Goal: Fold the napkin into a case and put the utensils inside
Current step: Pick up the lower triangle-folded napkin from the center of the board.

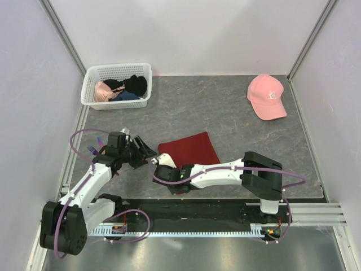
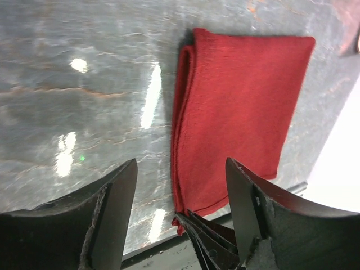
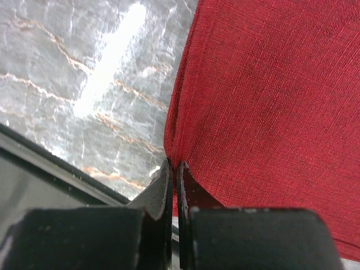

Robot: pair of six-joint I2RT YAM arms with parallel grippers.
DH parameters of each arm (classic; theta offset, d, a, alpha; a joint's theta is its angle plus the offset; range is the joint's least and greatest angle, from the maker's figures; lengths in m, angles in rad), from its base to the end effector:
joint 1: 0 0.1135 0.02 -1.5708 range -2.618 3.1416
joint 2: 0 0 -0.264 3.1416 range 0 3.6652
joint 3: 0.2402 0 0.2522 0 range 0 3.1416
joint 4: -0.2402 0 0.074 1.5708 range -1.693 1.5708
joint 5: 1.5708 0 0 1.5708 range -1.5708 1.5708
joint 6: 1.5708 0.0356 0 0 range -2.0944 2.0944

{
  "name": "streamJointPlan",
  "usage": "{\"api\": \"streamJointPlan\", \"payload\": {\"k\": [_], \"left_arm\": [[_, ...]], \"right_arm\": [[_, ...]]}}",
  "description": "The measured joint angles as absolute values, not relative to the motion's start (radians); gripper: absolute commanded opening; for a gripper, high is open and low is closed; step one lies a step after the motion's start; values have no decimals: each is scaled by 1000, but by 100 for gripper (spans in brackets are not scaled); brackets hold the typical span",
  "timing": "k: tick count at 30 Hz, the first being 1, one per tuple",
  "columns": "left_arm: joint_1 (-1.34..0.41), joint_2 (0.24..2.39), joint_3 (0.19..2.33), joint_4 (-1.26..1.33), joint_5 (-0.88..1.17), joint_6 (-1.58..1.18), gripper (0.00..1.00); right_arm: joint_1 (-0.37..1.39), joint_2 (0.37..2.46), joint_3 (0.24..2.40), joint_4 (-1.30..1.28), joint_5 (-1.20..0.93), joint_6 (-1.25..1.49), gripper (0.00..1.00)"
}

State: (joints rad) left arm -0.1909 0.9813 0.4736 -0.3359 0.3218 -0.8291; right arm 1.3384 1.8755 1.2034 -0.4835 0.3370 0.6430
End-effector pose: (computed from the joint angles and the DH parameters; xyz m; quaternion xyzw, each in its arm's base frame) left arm 0.1826 -0.0467 0.1858 -0.2353 0.8939 -0.3021 0.2333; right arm 0.0971 0.3589 0.1613 -0.2962 0.9187 0.0800 0.2486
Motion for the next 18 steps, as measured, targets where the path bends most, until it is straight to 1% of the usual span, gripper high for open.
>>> {"api": "streamJointPlan", "payload": {"k": [6, 10, 14, 18], "left_arm": [[-191, 1071, 471, -244, 413, -826, 72], [-191, 1156, 471, -168, 468, -828, 73], [-191, 1225, 479, -115, 509, -833, 79], [-191, 1280, 511, -84, 528, -837, 80]], "right_arm": [[1298, 1787, 1116, -426, 245, 646, 0], [1229, 1677, 1043, -371, 142, 659, 0], [1175, 1603, 995, -311, 56, 671, 0], [1142, 1558, 931, -245, -23, 692, 0]]}}
